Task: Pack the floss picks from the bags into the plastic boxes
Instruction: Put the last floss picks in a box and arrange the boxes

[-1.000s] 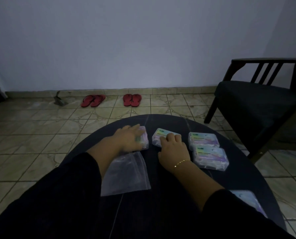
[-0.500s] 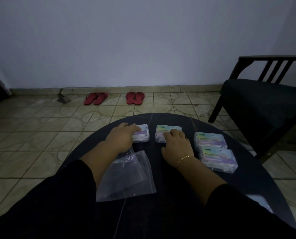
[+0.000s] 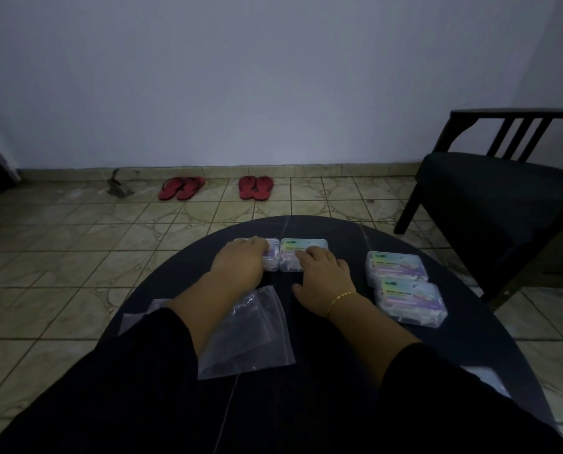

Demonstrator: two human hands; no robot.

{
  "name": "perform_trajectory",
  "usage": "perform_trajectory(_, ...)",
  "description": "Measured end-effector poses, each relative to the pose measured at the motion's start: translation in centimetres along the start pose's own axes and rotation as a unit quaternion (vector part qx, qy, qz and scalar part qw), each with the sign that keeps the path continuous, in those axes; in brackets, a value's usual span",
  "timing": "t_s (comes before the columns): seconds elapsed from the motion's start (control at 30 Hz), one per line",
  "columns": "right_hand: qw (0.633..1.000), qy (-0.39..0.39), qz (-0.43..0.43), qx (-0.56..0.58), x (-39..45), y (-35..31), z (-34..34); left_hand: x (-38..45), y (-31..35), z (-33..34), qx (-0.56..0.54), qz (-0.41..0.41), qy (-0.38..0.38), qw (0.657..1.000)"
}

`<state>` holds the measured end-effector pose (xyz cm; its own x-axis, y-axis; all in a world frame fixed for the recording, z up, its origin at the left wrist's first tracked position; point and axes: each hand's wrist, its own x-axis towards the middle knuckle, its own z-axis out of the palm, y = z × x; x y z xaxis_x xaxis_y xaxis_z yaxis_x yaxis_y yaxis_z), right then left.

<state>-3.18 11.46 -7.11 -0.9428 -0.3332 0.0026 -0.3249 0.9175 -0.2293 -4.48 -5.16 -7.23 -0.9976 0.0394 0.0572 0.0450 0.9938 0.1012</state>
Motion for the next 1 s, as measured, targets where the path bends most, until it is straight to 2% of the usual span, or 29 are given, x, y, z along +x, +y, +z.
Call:
perform_trajectory(0.1,0.997,0.06,0.051,-0.026,-1.1,0.8,-0.7,-0.2,2.1,0.1,0.002,0.047,0.005,0.999)
perform_trajectory(0.17,0.984,0.073,0.144,-0.071,-1.7,1.8,-1.5,-0.1,3.6,0.3,0.007,0.072,-0.021,0.997)
perform_trajectory(0.23,0.965,0.02,0.245,-0.095,-2.0,2.9,-2.6,-0.2,4.6,0.6,0.015,0.074,-0.054,0.996)
perform_trajectory(0.3,0.949,-0.039,0.298,-0.091,-1.9,3.6,-3.2,-0.2,5.0,0.9,0.027,0.064,-0.073,0.995)
perform_trajectory(0.37,0.953,-0.061,0.284,-0.089,-1.6,3.8,-3.1,-0.1,4.9,1.2,0.037,0.054,-0.079,0.995)
perform_trajectory(0.67,0.99,-0.012,0.135,-0.041,0.8,2.9,-1.1,-0.5,5.0,2.0,0.032,0.046,-0.055,0.997)
perform_trajectory(0.83,0.993,0.021,0.094,-0.069,0.9,4.4,-1.6,-0.5,5.0,2.1,0.026,0.043,-0.056,0.997)
perform_trajectory(1.0,0.985,-0.01,0.027,-0.169,1.5,5.7,-2.8,-0.4,4.9,2.2,0.023,0.041,-0.06,0.997)
